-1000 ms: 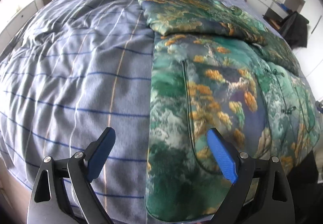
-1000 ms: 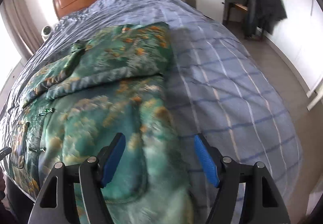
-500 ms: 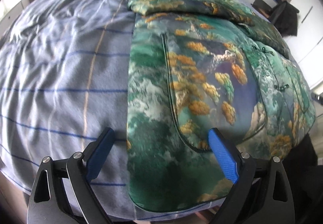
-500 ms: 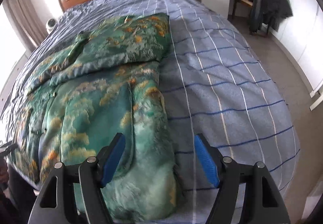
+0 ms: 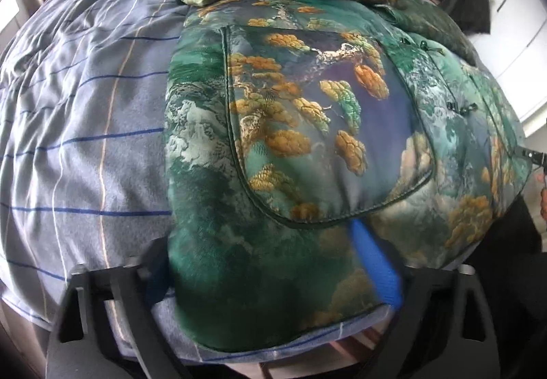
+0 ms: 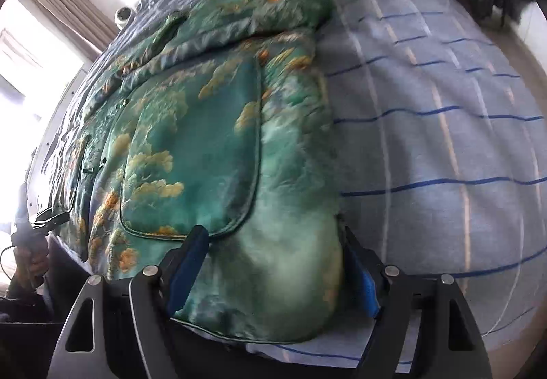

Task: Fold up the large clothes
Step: 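Grasp the jacket hem with both tools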

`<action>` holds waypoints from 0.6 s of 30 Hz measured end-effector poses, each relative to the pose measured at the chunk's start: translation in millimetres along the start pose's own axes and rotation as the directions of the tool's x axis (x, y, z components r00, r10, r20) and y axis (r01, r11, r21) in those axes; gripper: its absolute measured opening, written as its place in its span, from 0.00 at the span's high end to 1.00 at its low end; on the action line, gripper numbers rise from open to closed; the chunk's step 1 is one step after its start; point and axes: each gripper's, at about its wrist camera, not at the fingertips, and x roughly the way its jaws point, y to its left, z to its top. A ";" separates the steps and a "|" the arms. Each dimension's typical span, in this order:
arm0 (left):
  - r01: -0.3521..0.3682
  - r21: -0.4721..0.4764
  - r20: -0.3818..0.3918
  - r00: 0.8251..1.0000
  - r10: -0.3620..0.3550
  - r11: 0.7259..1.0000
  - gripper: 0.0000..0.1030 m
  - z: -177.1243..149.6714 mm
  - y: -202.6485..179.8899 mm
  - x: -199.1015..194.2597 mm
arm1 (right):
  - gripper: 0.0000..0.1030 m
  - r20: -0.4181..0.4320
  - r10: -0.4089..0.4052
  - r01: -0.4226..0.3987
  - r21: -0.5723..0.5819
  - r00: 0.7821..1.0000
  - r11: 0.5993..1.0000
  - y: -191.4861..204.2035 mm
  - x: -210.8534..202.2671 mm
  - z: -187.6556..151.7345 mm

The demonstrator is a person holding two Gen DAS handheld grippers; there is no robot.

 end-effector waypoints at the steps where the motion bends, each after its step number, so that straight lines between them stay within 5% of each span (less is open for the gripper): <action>1: -0.004 0.008 -0.002 1.000 0.004 1.000 0.33 -0.9 -0.6 -2.1 | 0.32 -0.005 0.005 -0.005 0.000 1.000 1.000 1.3 -0.8 0.7; 2: -0.009 0.014 -0.004 1.000 0.009 1.000 0.39 -0.9 -1.8 -3.3 | 0.42 -0.011 0.009 -0.009 0.001 1.000 1.000 2.4 -2.4 1.3; 3: -0.018 0.024 -0.005 1.000 0.018 1.000 0.49 -1.6 -2.9 -6.1 | 0.68 -0.015 0.008 -0.008 0.005 1.000 1.000 2.8 -4.0 1.6; 4: -0.022 0.031 -0.005 1.000 0.022 0.999 0.59 -2.2 -2.8 -9.5 | 0.78 -0.016 0.006 -0.006 0.011 1.000 1.000 3.2 -6.1 1.9; 9: -0.033 0.046 0.004 0.999 0.033 0.998 0.83 -1.9 0.1 -27.9 | 0.84 0.008 0.031 -0.031 0.019 0.999 0.999 11.1 -22.2 0.9; 18: 0.064 -0.034 0.065 0.996 -0.061 0.997 0.87 -6.7 16.3 -71.0 | 0.86 0.056 0.087 -0.088 0.017 0.995 0.996 29.9 -50.1 0.0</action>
